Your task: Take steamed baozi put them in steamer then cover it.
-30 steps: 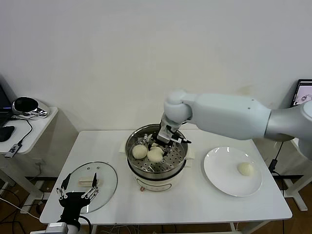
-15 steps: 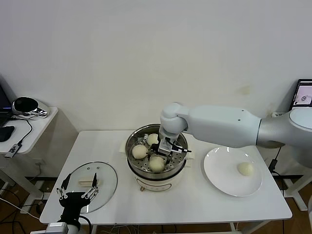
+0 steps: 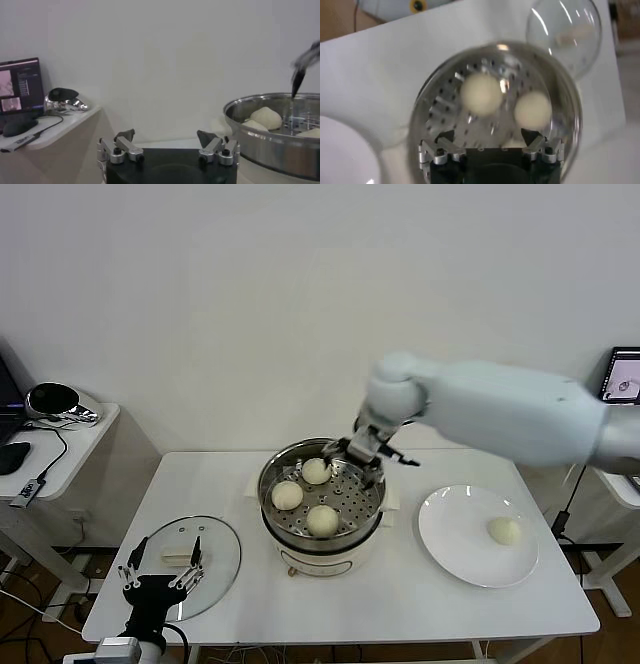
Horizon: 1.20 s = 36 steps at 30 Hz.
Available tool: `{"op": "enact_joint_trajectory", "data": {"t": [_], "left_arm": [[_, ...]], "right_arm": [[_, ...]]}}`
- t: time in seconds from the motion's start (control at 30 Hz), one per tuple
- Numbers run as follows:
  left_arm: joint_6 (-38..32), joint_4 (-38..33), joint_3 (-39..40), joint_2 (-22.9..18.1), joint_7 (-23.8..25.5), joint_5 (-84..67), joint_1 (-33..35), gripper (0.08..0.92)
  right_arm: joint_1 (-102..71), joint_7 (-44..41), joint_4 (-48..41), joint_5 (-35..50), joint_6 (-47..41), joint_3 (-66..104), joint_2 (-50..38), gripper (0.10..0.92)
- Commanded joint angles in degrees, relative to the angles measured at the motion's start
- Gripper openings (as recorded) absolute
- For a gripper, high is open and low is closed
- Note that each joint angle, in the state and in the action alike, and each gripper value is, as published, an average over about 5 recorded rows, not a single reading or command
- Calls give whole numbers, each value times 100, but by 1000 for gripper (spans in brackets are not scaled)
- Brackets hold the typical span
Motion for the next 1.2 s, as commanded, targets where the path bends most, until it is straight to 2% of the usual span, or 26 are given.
{"op": "enact_joint_trajectory", "data": {"t": [0.03,0.23,0.5,0.7,1.2], "left_arm": [[7,34,66,39,4,5,-31,823],[9,105,162,100,3,32,-70,823],[8,103,185,140,3,62,-55,823],[11,70,219,109,1,125,-20,823],[6,-43,171,9,-4,209,166,823]], "right_arm": [[247,-135,589,282,-1641,172,-1978,823],[-672,-15,691,-403,-1739,673,-3038,823],[-3068,3,40,-1154,-1379,2643,-3574,823],[-4609,-16,-709,-1693,-1047,4021,-3264,823],[-5316,178,-2372,-2420,-782,4768,-1904,823]]}}
